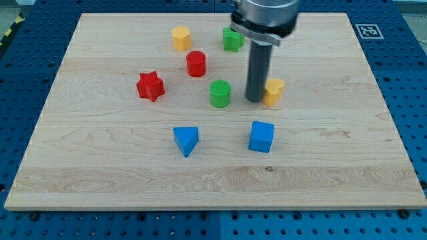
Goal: Move the green circle left a bit
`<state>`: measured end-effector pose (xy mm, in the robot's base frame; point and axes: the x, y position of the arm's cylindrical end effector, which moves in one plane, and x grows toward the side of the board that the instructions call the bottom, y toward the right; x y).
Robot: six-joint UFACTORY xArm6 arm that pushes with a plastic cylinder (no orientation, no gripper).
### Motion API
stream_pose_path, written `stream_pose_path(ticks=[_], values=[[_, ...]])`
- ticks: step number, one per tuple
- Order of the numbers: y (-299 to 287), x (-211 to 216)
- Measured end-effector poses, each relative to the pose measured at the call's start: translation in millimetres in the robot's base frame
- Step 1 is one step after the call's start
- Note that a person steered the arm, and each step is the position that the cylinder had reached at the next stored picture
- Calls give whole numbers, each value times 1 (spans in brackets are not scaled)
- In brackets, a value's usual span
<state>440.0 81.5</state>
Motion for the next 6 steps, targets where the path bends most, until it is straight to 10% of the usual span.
stream_pose_path(ticks=[6], values=[[-73, -21]])
